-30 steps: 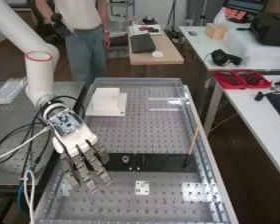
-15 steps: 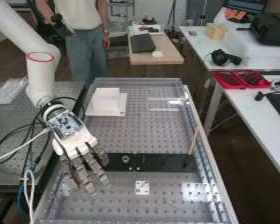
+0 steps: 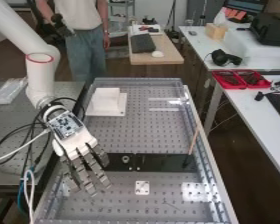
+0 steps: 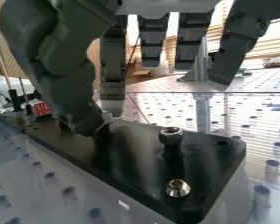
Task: Grab the larger nut and place it in the white container
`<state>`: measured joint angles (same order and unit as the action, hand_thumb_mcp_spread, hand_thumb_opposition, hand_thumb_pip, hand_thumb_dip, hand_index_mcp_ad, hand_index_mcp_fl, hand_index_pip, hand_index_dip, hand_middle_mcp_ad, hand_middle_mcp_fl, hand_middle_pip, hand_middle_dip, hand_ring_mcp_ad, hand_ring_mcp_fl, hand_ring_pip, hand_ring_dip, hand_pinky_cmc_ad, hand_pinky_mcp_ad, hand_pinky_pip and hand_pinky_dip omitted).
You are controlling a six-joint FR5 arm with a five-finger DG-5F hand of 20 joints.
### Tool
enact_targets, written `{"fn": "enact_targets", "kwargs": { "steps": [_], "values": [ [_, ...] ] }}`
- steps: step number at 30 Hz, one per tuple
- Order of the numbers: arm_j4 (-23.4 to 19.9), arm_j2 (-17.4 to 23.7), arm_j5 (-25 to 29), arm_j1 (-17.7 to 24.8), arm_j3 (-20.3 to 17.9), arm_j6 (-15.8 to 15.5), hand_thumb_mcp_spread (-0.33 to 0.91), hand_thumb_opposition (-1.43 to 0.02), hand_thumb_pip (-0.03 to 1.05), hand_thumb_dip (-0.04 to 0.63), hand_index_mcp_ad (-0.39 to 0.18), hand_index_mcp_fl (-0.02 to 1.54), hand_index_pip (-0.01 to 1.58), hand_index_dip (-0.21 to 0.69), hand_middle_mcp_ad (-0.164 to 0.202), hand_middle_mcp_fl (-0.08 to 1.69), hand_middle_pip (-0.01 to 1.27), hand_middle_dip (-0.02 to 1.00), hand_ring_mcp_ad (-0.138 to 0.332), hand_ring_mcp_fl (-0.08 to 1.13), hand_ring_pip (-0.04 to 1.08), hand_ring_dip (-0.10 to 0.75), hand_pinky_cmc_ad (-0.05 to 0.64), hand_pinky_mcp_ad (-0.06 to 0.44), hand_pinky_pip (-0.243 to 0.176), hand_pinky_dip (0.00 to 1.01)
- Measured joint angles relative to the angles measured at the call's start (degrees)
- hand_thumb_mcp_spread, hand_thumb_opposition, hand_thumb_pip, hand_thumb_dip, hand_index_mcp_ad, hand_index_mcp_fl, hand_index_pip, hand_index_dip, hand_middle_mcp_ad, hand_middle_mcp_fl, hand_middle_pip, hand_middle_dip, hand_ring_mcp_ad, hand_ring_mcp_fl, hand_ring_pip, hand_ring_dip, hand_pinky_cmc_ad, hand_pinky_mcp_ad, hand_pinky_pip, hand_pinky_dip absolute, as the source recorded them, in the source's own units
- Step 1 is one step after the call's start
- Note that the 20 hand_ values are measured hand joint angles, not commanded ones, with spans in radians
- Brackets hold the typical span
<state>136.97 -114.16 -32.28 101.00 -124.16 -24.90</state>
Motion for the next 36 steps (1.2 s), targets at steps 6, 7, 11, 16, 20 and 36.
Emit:
{"fn": "enact_targets", "kwargs": {
  "steps": [6,7,11,16,20,36],
  "values": [
    [0.0,-0.3,0.3,0.2,0.0,0.2,0.33,-0.85,0.81,0.225,-0.138,0.02,1.57,0.08,0.051,0.01,0.13,0.21,0.131,0.0,0.23,0.11,0.349,0.314,-0.106,0.8],
    [0.0,-0.4,0.3,0.2,0.0,0.3,0.33,-0.85,0.81,0.225,-0.138,0.02,1.57,0.08,0.051,0.01,0.13,0.21,0.131,0.0,0.23,0.11,0.349,0.314,-0.106,0.8],
    [0.0,-0.6,0.6,0.3,0.0,0.2,0.33,-0.85,0.81,0.225,-0.136,0.02,1.57,0.08,0.051,0.01,0.13,0.21,0.131,0.0,0.23,0.11,0.349,0.311,-0.106,0.8],
    [-1.7,-0.6,1.2,0.5,-0.4,-1.1,0.33,-0.85,0.81,0.225,-0.136,0.1,1.56,0.08,0.051,0.01,0.13,0.21,0.131,0.0,0.23,0.11,0.349,0.311,-0.106,0.8],
    [-2.5,-0.5,1.5,0.5,-0.4,-1.8,0.32,-0.85,0.78,0.223,-0.126,0.17,1.56,0.075,0.049,0.01,0.14,0.21,0.131,0.0,0.23,0.11,0.349,0.314,-0.106,0.8],
    [-4.4,-0.4,0.1,-0.5,0.0,-3.7,0.32,-0.83,0.71,0.22,-0.052,0.38,1.54,0.079,0.049,0.01,0.14,0.21,0.127,0.0,0.22,0.11,0.349,0.298,-0.106,0.77]
  ]
}}
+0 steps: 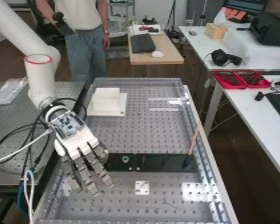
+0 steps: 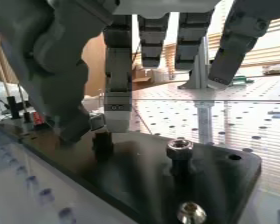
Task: Grab the larger nut and place it in the white container
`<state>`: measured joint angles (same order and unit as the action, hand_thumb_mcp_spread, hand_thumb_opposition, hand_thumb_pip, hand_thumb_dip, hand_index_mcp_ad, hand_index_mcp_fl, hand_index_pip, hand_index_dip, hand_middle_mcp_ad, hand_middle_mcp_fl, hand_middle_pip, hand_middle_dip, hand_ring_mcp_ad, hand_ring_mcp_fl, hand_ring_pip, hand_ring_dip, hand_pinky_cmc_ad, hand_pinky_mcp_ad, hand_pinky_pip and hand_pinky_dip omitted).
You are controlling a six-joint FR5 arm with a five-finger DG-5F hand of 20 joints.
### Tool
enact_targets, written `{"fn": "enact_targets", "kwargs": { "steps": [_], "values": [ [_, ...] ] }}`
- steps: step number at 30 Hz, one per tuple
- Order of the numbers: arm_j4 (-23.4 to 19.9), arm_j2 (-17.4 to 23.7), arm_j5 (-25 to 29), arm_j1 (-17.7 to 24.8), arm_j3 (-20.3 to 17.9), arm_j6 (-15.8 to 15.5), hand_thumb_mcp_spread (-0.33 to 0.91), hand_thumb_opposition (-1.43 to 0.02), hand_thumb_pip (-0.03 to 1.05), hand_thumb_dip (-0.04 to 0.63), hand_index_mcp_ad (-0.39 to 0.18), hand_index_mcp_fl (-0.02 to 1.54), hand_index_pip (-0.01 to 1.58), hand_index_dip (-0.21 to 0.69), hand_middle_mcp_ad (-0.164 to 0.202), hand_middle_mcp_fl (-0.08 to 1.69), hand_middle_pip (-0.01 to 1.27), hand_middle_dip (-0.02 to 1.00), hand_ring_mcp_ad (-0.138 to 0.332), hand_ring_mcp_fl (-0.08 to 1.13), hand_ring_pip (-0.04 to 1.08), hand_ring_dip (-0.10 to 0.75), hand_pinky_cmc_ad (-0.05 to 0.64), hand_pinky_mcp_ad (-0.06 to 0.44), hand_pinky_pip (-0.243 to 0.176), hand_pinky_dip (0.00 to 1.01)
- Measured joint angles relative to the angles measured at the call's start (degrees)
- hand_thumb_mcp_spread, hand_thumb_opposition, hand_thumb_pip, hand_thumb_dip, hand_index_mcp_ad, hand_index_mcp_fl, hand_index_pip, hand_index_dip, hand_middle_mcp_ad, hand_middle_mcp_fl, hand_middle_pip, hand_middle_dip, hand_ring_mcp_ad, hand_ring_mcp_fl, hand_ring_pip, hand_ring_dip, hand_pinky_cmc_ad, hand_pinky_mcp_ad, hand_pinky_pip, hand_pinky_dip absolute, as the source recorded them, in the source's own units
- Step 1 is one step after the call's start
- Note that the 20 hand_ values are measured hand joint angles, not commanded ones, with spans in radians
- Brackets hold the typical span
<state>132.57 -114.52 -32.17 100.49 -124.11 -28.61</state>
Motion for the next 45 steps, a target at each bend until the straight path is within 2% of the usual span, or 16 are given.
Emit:
{"fn": "enact_targets", "kwargs": {
  "steps": [12,16,22,26,30,32,37,40,45],
  "values": [
    [-4.8,4.1,-4.7,-0.4,-0.9,-6.8,0.32,-0.83,0.71,0.22,-0.052,0.38,1.54,0.077,0.051,0.01,0.14,0.21,0.131,0.0,0.22,0.11,0.353,0.295,-0.106,0.77],
    [-5.0,5.7,-7.8,-0.3,-0.8,-7.9,0.32,-0.83,0.71,0.22,-0.052,0.38,1.54,0.077,0.051,0.01,0.14,0.21,0.131,0.0,0.22,0.11,0.349,0.295,-0.106,0.77],
    [-1.3,8.0,-15.7,-0.4,0.5,-8.3,0.32,-0.83,0.71,0.22,-0.052,0.38,1.54,0.077,0.049,0.01,0.14,0.21,0.131,0.0,0.22,0.11,0.353,0.295,-0.106,0.76],
    [3.6,9.4,-22.3,-0.7,2.5,-7.9,0.32,-0.83,0.71,0.22,-0.052,0.37,1.54,0.077,0.051,0.01,0.14,0.21,0.131,0.0,0.2,0.11,0.349,0.295,-0.106,0.76],
    [7.1,10.3,-26.6,-1.0,4.1,-7.4,0.32,-0.84,0.72,0.22,-0.054,0.32,1.54,0.096,0.049,0.01,0.14,0.21,0.129,0.0,0.17,0.113,0.349,0.297,-0.106,0.71],
    [8.0,10.5,-27.8,-1.1,4.5,-7.3,0.34,-0.87,0.72,0.22,-0.059,0.29,1.54,0.11,0.051,0.01,0.14,0.22,0.129,0.0,0.13,0.122,0.349,0.293,-0.108,0.67],
    [9.7,10.8,-29.5,-1.2,5.2,-6.7,0.38,-0.91,0.72,0.22,-0.087,0.21,1.54,0.108,0.051,0.01,0.14,0.24,0.133,0.0,0.11,0.15,0.351,0.29,-0.108,0.56],
    [10.1,11.0,-29.9,-1.1,5.2,-6.7,0.38,-0.93,0.71,0.22,-0.093,0.22,1.54,0.126,0.049,0.01,0.13,0.24,0.113,0.0,0.11,0.164,0.342,0.279,-0.105,0.51],
    [10.1,11.8,-30.4,-0.7,4.8,-6.9,0.44,-0.97,0.72,0.251,-0.152,0.18,1.54,0.129,0.049,0.01,0.13,0.26,0.113,0.0,0.1,0.176,0.342,0.279,-0.103,0.43]
  ]
}}
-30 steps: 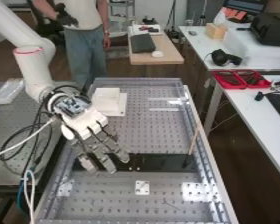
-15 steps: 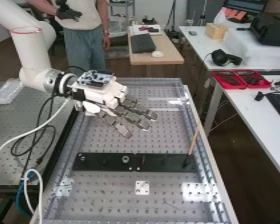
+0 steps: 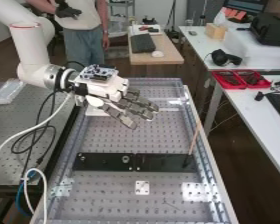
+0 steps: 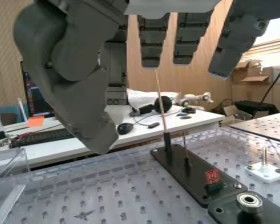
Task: Grab the larger nut and place it in the white container
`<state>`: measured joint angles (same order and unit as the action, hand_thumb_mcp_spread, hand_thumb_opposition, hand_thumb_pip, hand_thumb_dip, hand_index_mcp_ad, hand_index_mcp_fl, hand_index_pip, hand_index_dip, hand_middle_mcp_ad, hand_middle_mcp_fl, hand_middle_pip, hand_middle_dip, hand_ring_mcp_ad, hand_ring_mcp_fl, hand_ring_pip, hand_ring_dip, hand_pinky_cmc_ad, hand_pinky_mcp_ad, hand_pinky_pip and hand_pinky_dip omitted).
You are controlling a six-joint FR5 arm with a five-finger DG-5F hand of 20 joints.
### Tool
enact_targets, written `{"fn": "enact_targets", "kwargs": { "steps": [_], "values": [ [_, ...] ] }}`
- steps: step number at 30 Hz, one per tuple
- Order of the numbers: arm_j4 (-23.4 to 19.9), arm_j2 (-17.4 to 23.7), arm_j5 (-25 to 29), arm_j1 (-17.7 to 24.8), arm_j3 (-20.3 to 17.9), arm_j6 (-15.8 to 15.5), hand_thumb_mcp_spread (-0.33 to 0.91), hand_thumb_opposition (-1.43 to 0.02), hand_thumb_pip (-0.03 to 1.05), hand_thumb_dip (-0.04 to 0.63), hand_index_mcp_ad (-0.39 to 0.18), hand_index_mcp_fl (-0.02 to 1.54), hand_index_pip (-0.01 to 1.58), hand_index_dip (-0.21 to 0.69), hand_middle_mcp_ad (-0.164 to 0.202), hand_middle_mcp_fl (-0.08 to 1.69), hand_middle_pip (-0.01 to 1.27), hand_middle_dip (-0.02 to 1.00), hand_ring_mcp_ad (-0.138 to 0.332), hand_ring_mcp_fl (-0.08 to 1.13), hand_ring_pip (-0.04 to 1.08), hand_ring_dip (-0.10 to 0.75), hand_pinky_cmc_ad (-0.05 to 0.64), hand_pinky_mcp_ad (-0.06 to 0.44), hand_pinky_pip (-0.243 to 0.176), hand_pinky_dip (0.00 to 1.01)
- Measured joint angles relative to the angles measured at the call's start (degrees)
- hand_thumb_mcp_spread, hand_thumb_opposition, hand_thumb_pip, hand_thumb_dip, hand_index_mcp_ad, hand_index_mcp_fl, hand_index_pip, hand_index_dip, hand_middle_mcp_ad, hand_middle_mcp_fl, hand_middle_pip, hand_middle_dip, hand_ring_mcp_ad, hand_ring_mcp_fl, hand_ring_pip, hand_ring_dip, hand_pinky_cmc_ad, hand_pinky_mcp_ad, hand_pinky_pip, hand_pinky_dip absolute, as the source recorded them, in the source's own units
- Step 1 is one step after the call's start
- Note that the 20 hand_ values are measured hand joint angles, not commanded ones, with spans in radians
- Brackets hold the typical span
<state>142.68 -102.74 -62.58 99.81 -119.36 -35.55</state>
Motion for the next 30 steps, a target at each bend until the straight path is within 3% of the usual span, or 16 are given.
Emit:
{"fn": "enact_targets", "kwargs": {
  "steps": [4,20,30],
  "values": [
    [-0.1,0.5,-0.3,0.4,-0.3,0.1,0.46,-0.97,0.72,0.253,-0.182,0.18,1.54,0.134,0.049,0.01,0.14,0.27,0.113,0.0,0.09,0.178,0.339,0.265,-0.089,0.41],
    [0.9,6.1,-2.2,5.6,-2.1,-0.3,0.46,-0.97,0.72,0.253,-0.183,0.19,1.54,0.134,0.051,0.01,0.14,0.27,0.113,0.0,0.09,0.178,0.337,0.262,-0.093,0.41],
    [6.8,9.9,-1.5,11.5,-3.4,-0.4,0.47,-0.97,0.72,0.253,-0.185,0.19,1.54,0.134,0.047,0.01,0.14,0.27,0.113,0.0,0.09,0.178,0.335,0.265,-0.089,0.4]
  ]
}}
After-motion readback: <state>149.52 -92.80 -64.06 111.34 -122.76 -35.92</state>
